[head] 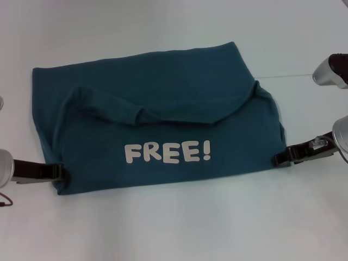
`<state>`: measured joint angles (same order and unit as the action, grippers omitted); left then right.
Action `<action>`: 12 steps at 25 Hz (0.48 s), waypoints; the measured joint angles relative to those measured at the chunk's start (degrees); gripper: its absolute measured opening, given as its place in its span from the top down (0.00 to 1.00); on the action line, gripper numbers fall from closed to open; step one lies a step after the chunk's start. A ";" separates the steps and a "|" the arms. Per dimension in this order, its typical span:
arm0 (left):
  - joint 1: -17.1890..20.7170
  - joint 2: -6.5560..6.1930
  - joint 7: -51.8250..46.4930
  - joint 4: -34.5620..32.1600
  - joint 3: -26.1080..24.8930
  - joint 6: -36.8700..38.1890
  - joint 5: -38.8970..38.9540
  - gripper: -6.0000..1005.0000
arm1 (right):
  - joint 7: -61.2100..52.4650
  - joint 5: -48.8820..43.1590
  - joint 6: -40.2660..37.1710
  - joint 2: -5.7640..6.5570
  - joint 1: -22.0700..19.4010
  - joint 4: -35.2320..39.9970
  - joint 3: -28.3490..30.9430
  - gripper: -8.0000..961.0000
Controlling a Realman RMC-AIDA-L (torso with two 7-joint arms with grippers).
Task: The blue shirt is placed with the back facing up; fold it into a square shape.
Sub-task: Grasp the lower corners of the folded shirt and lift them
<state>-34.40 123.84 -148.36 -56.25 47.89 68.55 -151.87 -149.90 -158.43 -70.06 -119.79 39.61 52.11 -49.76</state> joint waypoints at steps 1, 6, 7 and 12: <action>0.00 0.00 0.00 0.00 0.00 0.00 0.00 0.93 | 0.00 0.00 0.00 0.00 0.00 0.00 0.00 0.36; -0.01 0.00 0.00 0.00 0.01 0.00 0.02 0.93 | 0.01 -0.07 0.55 -0.02 0.57 -1.52 0.02 0.37; -0.01 0.00 0.00 0.00 0.01 0.00 0.02 0.93 | 0.08 -0.14 0.67 -0.01 0.71 -1.84 0.02 0.39; -0.04 0.00 0.01 0.00 0.01 0.04 0.08 0.93 | 0.26 -0.22 1.05 0.04 0.99 -2.52 0.02 0.44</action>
<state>-34.43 123.84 -148.36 -56.25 47.90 68.59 -151.80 -149.64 -158.64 -69.01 -119.75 40.60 49.60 -49.74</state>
